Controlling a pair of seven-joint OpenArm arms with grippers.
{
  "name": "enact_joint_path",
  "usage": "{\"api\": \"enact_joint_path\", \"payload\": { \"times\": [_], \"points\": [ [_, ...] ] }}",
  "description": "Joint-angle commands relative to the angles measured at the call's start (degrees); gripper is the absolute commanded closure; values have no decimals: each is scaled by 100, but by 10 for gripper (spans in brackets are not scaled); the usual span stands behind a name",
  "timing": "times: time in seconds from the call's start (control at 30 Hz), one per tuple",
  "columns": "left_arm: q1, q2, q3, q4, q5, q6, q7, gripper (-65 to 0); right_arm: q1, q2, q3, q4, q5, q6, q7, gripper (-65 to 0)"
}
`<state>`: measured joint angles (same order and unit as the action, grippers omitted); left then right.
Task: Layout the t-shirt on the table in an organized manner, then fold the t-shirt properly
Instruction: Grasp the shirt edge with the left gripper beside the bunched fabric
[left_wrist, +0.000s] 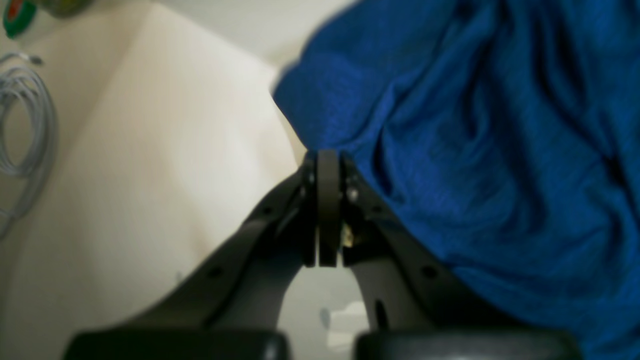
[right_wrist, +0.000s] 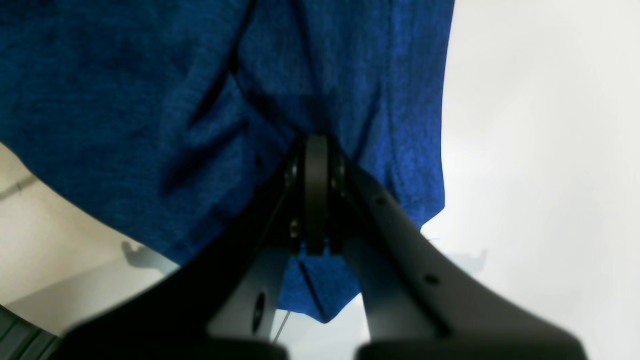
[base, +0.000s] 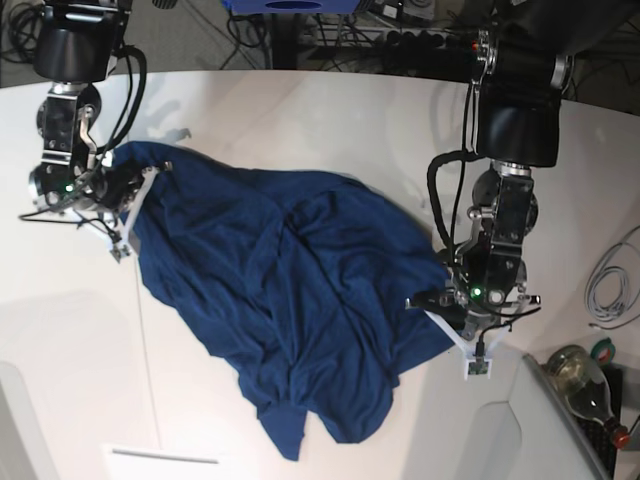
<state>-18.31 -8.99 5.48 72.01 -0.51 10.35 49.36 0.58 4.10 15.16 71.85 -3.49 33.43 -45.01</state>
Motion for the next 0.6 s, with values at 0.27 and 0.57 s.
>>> {"api": "enact_joint_path", "payload": {
  "times": [0.27, 0.57],
  "points": [
    [-1383, 491, 433, -1482, 73, 24, -229, 0, -54, 8, 1, -34, -166, -16, -277, 0],
    [-2640, 1220, 1215, -4744, 73, 33, -2207, 0, -36, 17, 1, -34, -166, -16, -303, 0]
  ]
}}
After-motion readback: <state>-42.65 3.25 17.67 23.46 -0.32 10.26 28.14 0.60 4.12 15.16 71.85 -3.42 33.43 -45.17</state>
